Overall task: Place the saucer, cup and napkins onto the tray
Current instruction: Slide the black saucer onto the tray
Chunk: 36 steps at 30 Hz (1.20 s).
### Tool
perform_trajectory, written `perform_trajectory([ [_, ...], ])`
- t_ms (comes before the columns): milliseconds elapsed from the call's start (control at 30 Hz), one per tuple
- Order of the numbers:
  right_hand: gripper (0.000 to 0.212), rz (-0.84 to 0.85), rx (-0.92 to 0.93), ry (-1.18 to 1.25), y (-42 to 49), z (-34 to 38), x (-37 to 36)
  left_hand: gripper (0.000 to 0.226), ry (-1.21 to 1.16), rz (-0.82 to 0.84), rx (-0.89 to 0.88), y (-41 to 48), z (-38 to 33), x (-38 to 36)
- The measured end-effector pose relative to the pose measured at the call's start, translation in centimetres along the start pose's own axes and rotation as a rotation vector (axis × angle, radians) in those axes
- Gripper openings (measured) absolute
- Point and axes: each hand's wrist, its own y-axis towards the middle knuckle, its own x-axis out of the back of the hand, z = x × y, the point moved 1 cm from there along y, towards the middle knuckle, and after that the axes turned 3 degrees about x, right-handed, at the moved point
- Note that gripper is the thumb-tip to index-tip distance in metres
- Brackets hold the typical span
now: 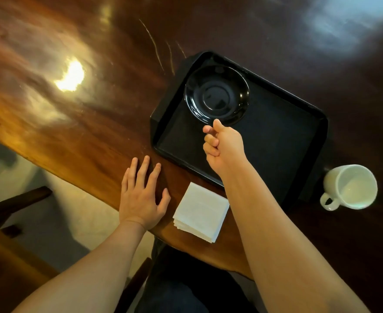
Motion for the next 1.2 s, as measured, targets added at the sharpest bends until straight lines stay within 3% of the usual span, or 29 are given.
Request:
perform_trajectory([
  [600, 0.017, 0.004, -0.027, 0.069, 4.1, 0.2, 0.2, 0.068, 0.035, -0.043, -0.016, -0.2, 0.0, -0.4],
  [933, 0.009, -0.054, 0.051, 0.084, 5.7, -0.8, 0.8, 0.068, 0.062, -0.056, -0.052, -0.2, 0.6, -1.2],
  [1033, 0.016, -0.079, 0.091, 0.075, 5.5, -1.1, 0.9, 0.069, 0.073, -0.055, -0.068, -0.1, 0.9, -1.5],
  [1200, 0.016, -0.127, 0.176, -0.039, 3.2, -1.3, 1.9, 0.068, 0.09, -0.041, -0.068, -0.2, 0.8, -1.6],
])
